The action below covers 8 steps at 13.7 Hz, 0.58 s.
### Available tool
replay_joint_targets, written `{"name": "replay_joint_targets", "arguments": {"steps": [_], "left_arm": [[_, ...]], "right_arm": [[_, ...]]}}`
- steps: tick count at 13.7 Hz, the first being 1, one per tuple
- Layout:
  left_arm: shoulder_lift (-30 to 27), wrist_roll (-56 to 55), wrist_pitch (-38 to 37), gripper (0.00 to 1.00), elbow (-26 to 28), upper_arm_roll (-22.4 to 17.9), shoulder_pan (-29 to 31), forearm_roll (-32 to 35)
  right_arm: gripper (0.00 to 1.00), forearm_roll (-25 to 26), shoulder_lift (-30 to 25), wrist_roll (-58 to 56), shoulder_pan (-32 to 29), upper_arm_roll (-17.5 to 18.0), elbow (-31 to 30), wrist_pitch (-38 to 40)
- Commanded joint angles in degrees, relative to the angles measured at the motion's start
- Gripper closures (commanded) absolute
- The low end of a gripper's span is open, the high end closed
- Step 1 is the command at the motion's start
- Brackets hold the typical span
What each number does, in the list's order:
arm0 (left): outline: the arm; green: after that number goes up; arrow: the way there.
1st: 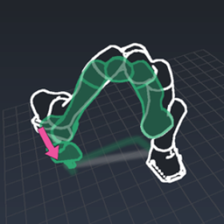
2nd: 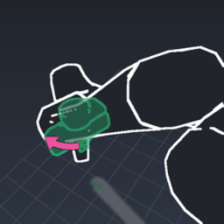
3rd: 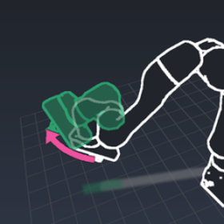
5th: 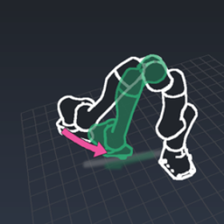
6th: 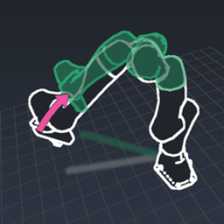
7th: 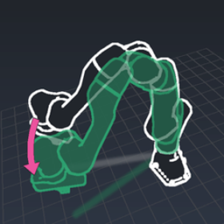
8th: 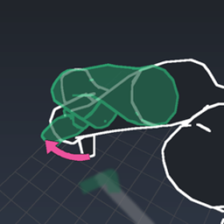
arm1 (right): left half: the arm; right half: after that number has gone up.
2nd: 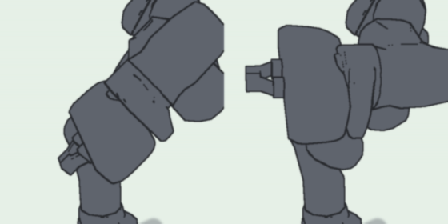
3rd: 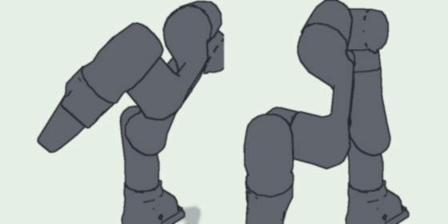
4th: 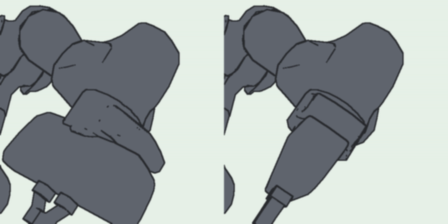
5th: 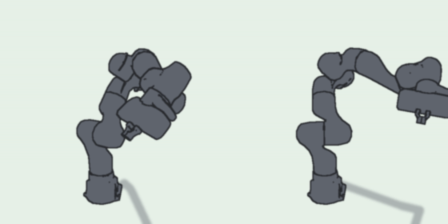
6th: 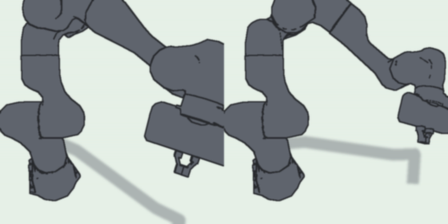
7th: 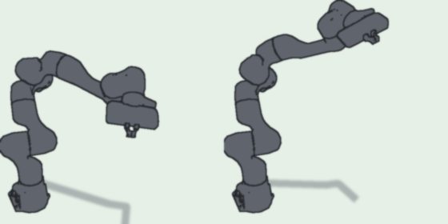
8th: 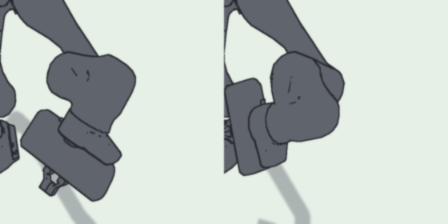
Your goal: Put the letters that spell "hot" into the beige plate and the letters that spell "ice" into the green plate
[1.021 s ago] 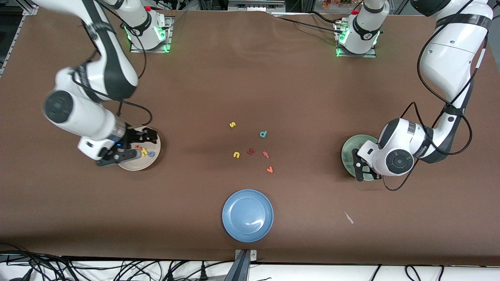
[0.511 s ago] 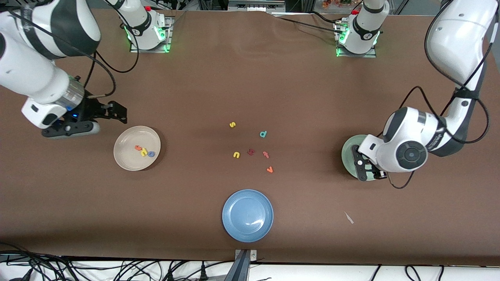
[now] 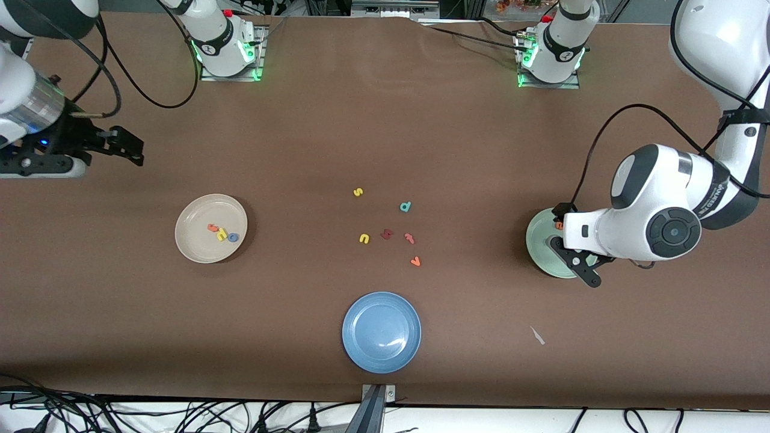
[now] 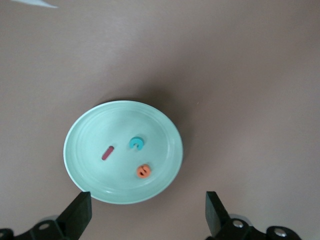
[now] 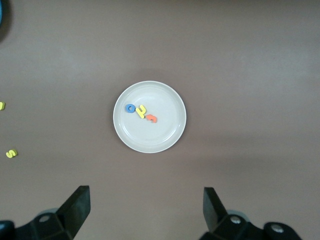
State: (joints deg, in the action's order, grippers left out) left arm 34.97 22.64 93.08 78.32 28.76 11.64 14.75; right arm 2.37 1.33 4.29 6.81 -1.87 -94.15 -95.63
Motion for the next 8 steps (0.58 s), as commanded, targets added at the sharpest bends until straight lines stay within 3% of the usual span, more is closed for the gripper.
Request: {"name": "replay_joint_targets", "arguments": {"steps": [1, 4, 8], "left_arm": [[-3.58, -12.65, -3.42, 0.0, -1.42, -0.2, -1.18, -2.62], [-8.32, -24.02, -4.04, 0.0, -1.42, -0.37, -1.62, -3.77], [-15.0, -25.53, -6.15, 0.0, -1.5, -1.16, -0.65, -4.99]], "right_arm": [[0.0, -1.65, -1.15, 0.9, -0.13, -1.29, 1.16, 0.8], [0.0, -1.93, -1.07, 0.55, -0.13, -2.17, 1.25, 1.41], [0.0, -1.23, -0.98, -3.23, 0.31, -3.5, 1.25, 0.88]]}}
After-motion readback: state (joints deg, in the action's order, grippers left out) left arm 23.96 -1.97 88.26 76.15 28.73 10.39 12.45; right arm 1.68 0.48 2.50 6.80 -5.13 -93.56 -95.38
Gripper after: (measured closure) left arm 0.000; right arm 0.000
